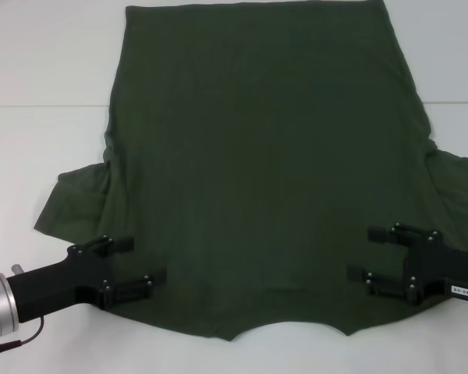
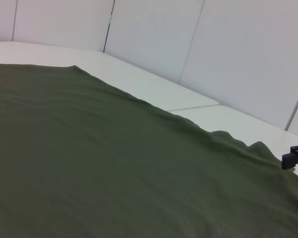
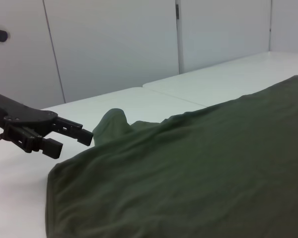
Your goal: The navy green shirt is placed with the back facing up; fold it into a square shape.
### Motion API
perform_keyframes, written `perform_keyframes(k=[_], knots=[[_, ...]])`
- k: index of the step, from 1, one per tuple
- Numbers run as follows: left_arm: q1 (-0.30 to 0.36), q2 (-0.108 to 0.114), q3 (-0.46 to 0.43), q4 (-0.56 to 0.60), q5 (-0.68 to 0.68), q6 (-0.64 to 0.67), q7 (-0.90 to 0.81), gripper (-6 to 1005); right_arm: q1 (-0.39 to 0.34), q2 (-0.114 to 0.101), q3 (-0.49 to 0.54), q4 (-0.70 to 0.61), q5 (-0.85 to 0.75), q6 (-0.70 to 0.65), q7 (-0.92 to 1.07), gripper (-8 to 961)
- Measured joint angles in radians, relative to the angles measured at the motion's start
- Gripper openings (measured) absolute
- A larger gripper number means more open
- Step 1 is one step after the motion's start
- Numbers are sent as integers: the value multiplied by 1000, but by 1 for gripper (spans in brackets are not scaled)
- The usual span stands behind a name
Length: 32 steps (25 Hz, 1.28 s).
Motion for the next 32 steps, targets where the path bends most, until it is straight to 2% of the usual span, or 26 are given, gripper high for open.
perform_keyframes(k=[10, 14, 20, 23, 26, 32], knots=[[0, 0, -3, -7, 0, -1, -5, 935, 0, 1, -4, 2, -4, 1, 0, 826], [-10, 2, -14, -10, -11, -20, -105, 935, 2, 2, -4, 4, -5, 1, 0, 826], [-25, 19, -35, -3, -17, -76, -252, 934, 8, 1, -4, 14, -6, 3, 0, 826], [-53, 47, -125, -6, -38, -94, -363, 934, 9, 1, -8, 16, -6, 10, 0, 825], [-79, 68, -163, -7, -39, -124, -411, 934, 10, 1, -17, 17, -7, 15, 3, 825], [-103, 76, -133, -2, -30, -315, -418, 934, 12, 2, -30, 28, -7, 18, 7, 825]])
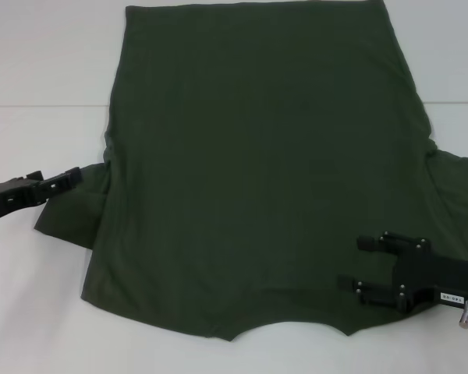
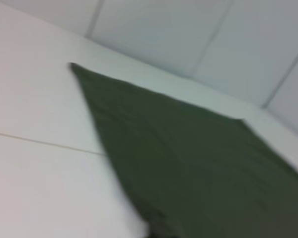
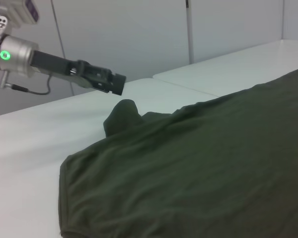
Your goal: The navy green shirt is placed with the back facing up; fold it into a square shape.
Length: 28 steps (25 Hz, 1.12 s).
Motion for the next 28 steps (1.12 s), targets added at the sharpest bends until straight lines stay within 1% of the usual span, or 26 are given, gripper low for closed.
perform_keyframes(k=[5, 16, 21, 28], knots=[[-5, -1, 39, -7, 2, -129, 87, 934, 0, 1, 0, 3, 0, 0, 0, 825], [-8, -10, 66, -49, -1, -225, 167, 935, 0, 2, 0, 4, 0, 5, 1, 826], [-12, -12, 73, -70, 1, -244, 177, 935, 2, 1, -1, 4, 0, 8, 1, 826], [-12, -12, 80, -73, 1, -210, 172, 934, 6, 2, -1, 4, 0, 10, 2, 826]])
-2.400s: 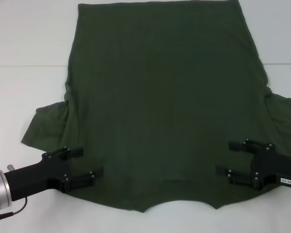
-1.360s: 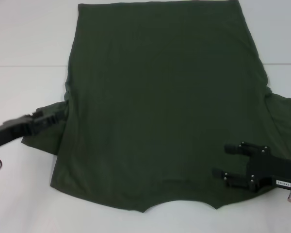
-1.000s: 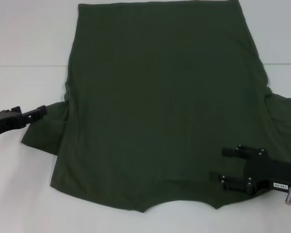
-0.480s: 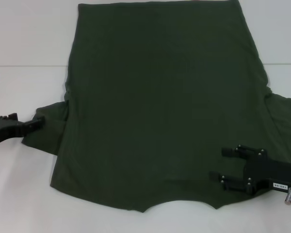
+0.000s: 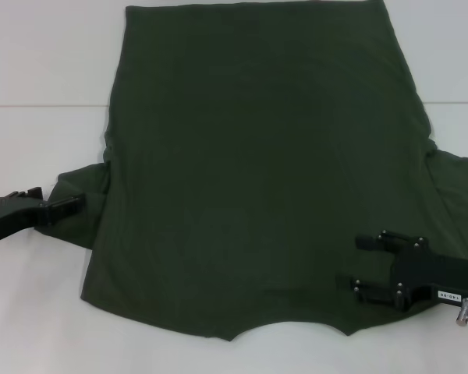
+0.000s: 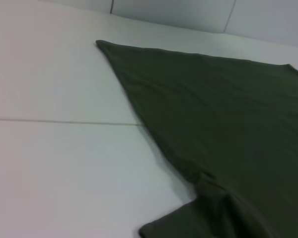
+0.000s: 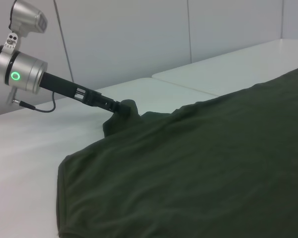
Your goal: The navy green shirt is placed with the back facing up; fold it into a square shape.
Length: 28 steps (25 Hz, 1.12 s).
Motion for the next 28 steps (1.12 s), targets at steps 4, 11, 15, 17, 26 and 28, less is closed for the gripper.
perform_keyframes(k=[4, 11, 15, 17, 26, 28], knots=[[-2, 0, 7, 0, 0, 17, -4, 934, 0, 0, 0, 0, 0, 1, 0, 826], [-5, -3, 27, -1, 0, 18, -6, 935, 1, 0, 0, 3, 0, 1, 0, 826], [-5, -3, 27, 1, -2, 20, -7, 935, 4, -1, 0, 6, 0, 2, 0, 826], [-5, -3, 28, 2, -3, 20, -8, 934, 4, -2, 0, 6, 0, 2, 0, 826], [-9, -3, 47, 1, 9, 12, -9, 576, 5, -2, 0, 8, 0, 3, 2, 826], [-9, -3, 47, 2, 9, 15, -9, 474, 4, -2, 0, 8, 0, 3, 2, 826]])
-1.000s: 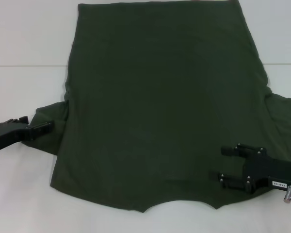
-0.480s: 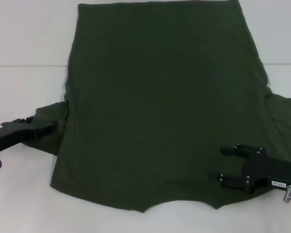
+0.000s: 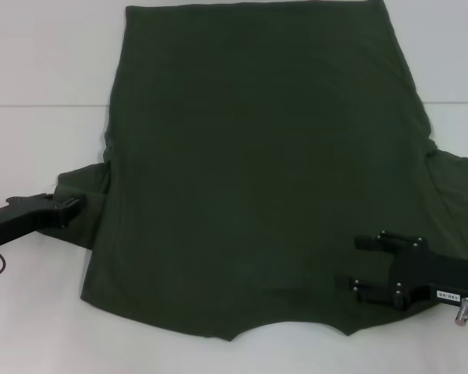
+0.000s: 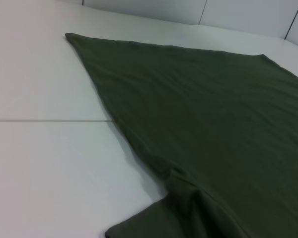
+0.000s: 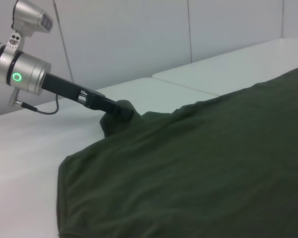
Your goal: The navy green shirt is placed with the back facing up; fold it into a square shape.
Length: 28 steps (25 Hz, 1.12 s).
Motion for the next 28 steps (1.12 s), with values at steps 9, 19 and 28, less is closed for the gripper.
perform_keyframes(k=[9, 19, 28], knots=[[3, 0, 1, 3, 1, 16, 0, 88, -3, 0, 0, 0, 1, 0, 0, 825], [11, 1, 1, 54, 14, 33, -76, 3, -4, 0, 1, 0, 3, 0, 0, 825], [10, 13, 3, 165, 109, 55, -191, 6, -4, 0, 4, 0, 5, 0, 0, 825]])
